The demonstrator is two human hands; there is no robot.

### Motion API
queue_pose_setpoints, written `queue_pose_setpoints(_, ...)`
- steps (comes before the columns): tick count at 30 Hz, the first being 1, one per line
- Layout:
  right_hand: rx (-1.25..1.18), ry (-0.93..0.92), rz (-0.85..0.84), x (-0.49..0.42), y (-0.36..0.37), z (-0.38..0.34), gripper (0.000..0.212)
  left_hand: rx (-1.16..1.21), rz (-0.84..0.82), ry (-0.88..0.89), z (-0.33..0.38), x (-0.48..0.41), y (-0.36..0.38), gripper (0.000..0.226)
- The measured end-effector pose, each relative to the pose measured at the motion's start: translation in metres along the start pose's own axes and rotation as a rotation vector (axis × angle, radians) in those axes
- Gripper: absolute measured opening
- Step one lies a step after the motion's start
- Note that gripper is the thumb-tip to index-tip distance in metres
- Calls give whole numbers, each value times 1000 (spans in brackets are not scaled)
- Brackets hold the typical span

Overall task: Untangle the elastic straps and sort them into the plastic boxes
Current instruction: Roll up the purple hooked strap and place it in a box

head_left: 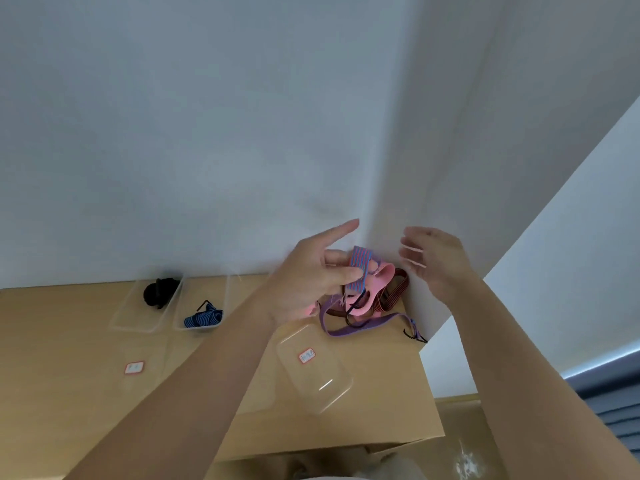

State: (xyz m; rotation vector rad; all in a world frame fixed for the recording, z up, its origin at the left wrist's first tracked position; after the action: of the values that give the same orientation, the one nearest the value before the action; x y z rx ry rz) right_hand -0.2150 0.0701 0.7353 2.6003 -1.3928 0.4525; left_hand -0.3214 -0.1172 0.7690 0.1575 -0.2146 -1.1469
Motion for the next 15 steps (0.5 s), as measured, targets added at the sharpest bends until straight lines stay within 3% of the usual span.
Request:
queue_pose_setpoints(2, 29, -101, -145, 26, 5, -9, 6, 18, 4, 21, 15, -9, 6, 56)
queue_pose_setpoints(5, 170, -241, -265, 62, 8, -21, 22, 18, 69, 66, 33, -25, 11, 38)
queue_pose_setpoints(9, 266, -289, -212, 86, 13, -24, 24, 39, 170, 113, 46, -43, 15, 29)
queue_pose_setpoints(15, 122, -310, -44, 86, 18, -32, 21, 376, 248, 67, 34, -51, 21, 34)
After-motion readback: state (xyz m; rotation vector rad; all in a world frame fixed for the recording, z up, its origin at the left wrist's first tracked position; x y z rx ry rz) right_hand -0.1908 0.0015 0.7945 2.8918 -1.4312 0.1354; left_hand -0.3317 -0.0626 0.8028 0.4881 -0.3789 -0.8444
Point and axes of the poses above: each hand's wrist, its own x-axis away from the middle knuckle, its own y-axis out of the palm, z = x × y, the point moved 9 cm from there along -x, towards the middle knuckle, and after that the axes turned 6 degrees about x, right-handed, at the moved point
